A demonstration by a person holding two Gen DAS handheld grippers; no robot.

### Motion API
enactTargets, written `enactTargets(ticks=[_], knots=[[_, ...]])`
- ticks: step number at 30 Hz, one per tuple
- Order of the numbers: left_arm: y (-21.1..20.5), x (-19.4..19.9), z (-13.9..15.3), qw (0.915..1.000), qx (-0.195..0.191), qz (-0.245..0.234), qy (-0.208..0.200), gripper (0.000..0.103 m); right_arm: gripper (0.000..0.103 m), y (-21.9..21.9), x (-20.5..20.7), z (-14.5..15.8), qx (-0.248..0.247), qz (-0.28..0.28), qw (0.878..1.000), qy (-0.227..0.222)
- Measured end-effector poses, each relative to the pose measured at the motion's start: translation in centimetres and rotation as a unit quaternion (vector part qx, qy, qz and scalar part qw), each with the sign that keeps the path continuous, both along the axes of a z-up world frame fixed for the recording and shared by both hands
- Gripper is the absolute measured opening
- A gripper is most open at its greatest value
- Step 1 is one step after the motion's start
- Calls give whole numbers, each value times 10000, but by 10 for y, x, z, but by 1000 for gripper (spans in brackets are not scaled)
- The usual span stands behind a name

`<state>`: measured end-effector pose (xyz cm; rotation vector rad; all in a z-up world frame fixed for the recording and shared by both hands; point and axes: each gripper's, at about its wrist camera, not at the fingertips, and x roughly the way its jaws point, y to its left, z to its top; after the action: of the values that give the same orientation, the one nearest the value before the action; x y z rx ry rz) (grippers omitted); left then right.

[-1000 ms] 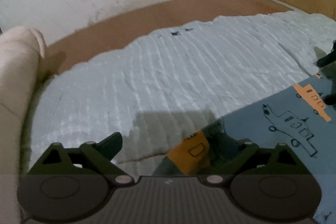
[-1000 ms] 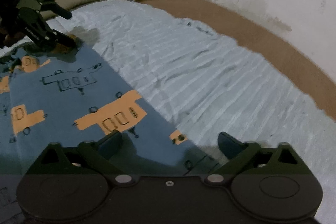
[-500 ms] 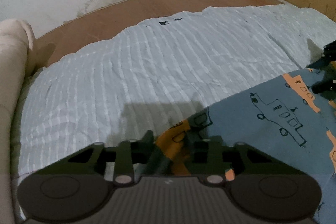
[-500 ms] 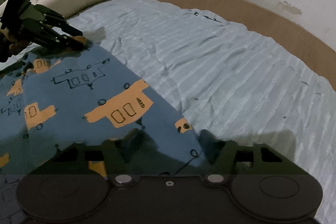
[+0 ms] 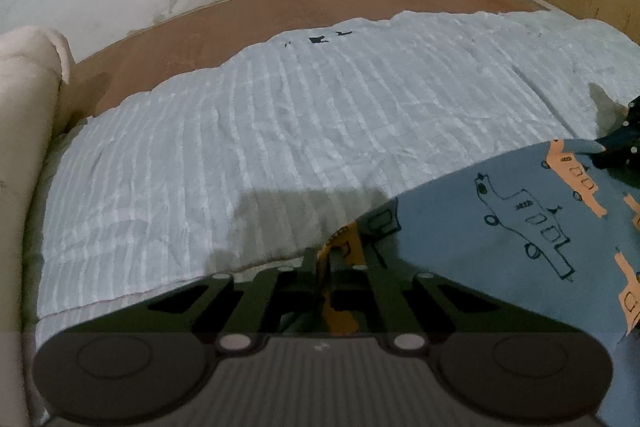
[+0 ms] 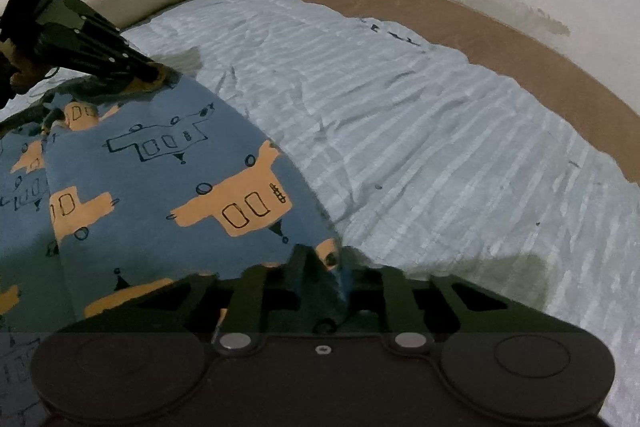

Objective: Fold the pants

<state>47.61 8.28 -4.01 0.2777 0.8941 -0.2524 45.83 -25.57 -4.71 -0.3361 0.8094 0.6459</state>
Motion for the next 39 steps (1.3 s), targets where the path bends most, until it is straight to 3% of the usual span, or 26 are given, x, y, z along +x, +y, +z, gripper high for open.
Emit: enactTargets(ticks=[5, 10, 13, 17, 24, 28, 39], knots=[[1, -5, 14, 9995, -101, 130, -270, 3, 2, 4, -4, 9, -177, -77, 9992, -347], [14, -3, 37, 9958, -303, 477, -714, 2, 1, 15, 5, 25, -349, -339, 9948, -895], [24, 3, 44, 9920, -392, 786, -906, 2, 1, 29, 16, 36, -487, -463, 9879, -1397], [36, 16, 36, 9897, -357, 1082, -870, 2, 1, 56, 34, 39, -718, -501, 9777, -1907], [50, 26, 3, 9888, -386, 1293, -645, 2, 1, 82, 64, 2, -1036, -499, 9799, -1630], [50, 19, 3, 9884, -393, 1276, -725, 2, 1, 82, 65, -6, -918, -571, 9815, -1578], [50, -27, 54, 9826, -603, 1276, -1209, 2, 1, 68, 13, 41, -608, -598, 9770, -1953]])
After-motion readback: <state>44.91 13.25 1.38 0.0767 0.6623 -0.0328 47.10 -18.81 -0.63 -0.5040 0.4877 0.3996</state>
